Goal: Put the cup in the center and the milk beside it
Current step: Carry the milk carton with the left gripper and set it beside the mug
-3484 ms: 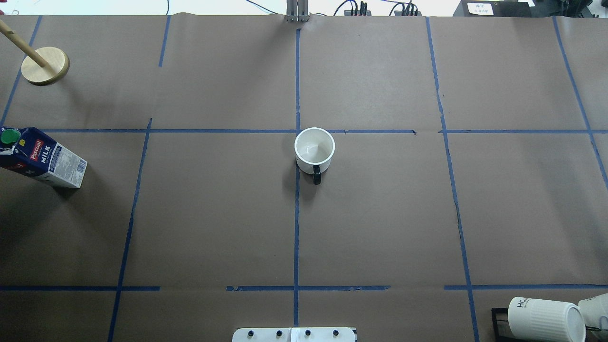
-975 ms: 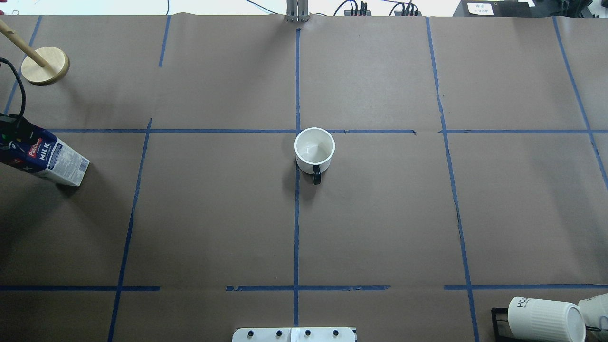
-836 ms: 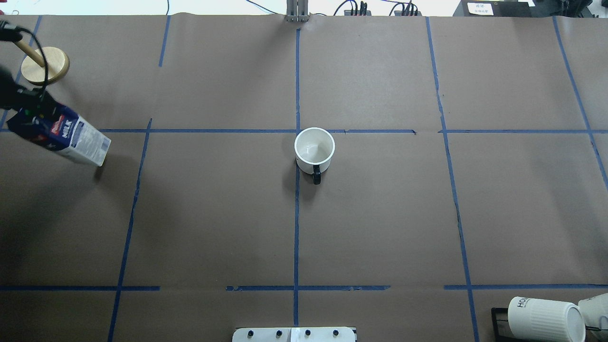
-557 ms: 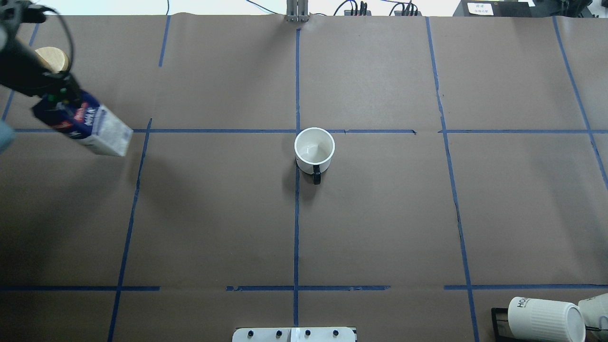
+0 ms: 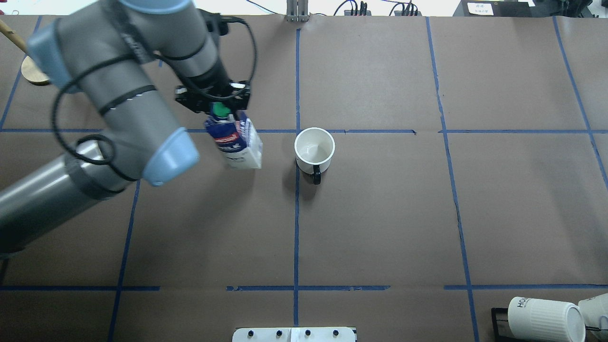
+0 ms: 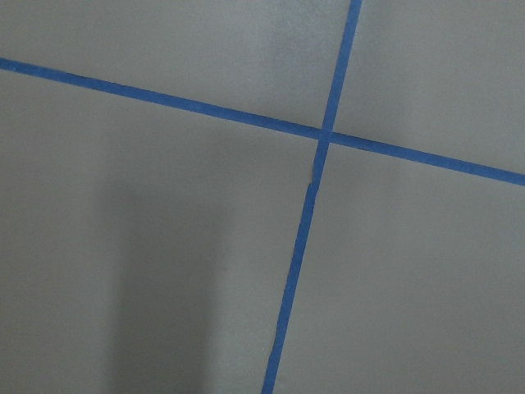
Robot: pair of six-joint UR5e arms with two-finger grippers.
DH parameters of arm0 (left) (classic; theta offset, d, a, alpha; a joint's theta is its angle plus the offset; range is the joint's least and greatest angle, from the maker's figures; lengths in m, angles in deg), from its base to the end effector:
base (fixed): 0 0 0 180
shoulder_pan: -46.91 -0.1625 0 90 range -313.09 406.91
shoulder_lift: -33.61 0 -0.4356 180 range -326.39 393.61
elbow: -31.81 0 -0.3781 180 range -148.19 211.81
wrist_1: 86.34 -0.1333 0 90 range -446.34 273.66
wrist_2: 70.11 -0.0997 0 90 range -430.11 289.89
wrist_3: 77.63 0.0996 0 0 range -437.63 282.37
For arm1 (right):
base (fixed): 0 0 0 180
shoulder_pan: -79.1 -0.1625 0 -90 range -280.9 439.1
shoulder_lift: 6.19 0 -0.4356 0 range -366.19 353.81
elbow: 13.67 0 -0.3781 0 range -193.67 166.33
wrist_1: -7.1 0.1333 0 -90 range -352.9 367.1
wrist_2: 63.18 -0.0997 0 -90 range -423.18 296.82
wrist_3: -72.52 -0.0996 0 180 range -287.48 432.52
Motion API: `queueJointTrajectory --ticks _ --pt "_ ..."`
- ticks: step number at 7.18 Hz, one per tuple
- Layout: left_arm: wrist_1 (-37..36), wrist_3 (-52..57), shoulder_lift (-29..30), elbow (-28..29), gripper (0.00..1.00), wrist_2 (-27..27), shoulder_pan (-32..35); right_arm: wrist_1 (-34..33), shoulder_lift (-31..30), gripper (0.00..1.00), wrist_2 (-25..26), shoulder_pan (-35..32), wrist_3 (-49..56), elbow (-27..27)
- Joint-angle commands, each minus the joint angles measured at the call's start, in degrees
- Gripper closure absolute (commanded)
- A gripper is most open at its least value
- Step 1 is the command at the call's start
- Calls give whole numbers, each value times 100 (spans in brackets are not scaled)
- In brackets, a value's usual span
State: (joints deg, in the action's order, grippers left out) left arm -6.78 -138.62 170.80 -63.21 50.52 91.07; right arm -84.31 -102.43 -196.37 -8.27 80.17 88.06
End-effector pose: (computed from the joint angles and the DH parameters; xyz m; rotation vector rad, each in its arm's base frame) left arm 0.4323 -0.5348 0.1572 0.0140 0.8740 -0.0526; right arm 0.0452 -0.4362 0.6247 0.1009 -0.7511 -0.1976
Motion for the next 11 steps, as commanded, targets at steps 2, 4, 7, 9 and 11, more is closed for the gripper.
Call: queueJointTrajectory --ticks 2,4,7,9,11 --pt "130 -194 579 604 63 -215 -381 0 0 1 -66 0 9 39" --pt "225 -273 827 1028 61 -435 -478 9 0 1 -154 0 17 13" --pt "488 -256 819 1300 28 -549 -478 9 0 1 -154 0 9 13" --pt "481 -238 819 1249 0 -602 -461 9 0 1 -154 0 0 13" --pt "202 -64 827 908 0 -393 -137 9 0 1 -154 0 0 4"
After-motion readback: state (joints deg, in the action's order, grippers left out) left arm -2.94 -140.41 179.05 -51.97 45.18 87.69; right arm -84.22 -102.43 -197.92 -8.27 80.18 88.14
